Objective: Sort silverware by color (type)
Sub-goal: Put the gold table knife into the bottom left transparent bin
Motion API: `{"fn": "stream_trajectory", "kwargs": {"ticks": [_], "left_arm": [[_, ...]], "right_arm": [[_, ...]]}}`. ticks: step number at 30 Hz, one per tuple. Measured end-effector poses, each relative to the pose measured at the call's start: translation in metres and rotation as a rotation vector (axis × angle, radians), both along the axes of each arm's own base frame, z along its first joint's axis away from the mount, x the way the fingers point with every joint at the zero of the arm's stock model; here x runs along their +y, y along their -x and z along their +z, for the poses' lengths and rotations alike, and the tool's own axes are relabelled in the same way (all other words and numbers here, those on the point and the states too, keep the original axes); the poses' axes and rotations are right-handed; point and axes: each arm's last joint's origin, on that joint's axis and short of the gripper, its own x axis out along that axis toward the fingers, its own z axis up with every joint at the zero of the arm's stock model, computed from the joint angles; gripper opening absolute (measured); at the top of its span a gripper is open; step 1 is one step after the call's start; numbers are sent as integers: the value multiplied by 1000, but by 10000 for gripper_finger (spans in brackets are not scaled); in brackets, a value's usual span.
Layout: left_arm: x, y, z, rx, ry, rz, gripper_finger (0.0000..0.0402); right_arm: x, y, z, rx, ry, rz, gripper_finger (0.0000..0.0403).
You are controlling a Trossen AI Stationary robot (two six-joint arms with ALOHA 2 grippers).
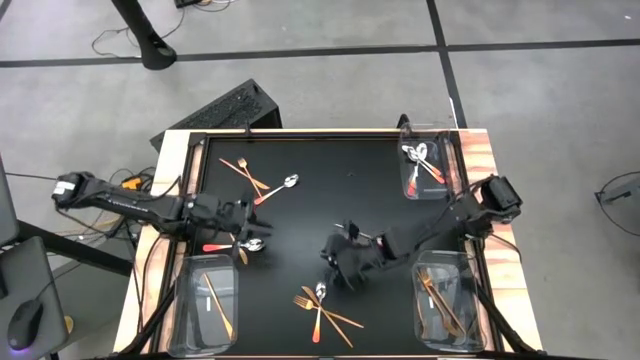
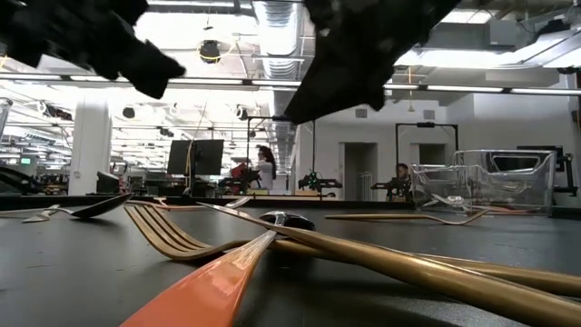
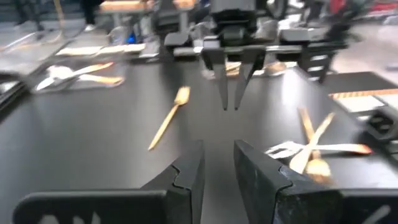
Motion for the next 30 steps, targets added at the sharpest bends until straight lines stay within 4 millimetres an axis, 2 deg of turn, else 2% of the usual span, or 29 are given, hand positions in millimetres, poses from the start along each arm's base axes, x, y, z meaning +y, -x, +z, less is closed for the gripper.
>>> {"fn": "stream_trajectory", "kwargs": {"ticks": [5, 10, 18, 25, 30], "left_arm": [[-25, 1, 1, -37, -3, 27, 71], [-44, -1, -3, -42, 51, 76, 71], [-79, 6, -21, 42, 150, 117, 71], [-111, 18, -30, -5, 180, 155, 71], [-122, 22, -31, -46, 202, 150, 71]], "right_arm": [[38, 15, 0, -24, -113, 4, 80], [70, 27, -6, -95, -111, -19, 101], [88, 36, -3, -145, -222, -91, 127], [97, 41, -1, -159, -263, -98, 128], [106, 35, -16, -107, -245, -83, 128]]}}
